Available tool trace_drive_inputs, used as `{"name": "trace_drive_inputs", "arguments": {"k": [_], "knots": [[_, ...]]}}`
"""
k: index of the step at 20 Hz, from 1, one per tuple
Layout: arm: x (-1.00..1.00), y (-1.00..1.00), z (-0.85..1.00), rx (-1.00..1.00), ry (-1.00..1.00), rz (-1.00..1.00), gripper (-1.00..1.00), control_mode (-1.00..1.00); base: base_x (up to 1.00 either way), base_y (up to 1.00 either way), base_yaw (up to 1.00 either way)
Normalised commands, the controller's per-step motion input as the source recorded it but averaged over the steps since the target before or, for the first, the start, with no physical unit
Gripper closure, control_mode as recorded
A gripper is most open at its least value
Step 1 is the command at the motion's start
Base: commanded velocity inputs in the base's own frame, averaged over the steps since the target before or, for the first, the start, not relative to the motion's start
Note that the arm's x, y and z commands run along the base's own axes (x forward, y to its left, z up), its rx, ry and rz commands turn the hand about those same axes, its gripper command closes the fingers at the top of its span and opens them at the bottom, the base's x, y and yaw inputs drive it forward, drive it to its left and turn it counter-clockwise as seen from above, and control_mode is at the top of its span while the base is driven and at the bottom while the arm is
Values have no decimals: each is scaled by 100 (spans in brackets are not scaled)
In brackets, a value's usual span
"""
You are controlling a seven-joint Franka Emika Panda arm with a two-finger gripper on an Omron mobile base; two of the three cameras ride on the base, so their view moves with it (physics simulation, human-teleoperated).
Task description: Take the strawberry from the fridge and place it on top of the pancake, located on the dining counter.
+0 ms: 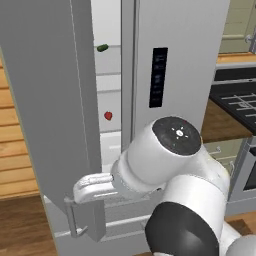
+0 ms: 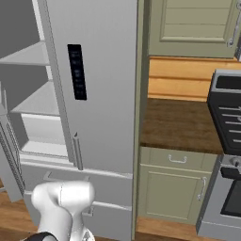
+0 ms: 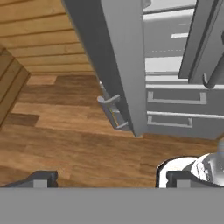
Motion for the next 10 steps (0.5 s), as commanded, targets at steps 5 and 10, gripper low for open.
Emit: {"name": "trace_drive_inputs", "arguments": {"k": [5,10], "knots": [[-2,-100,7,31,4,0,-100,-100,0,0,0],[85,-94,-5,33,6,0,-100,-100,0,0,0]]}}
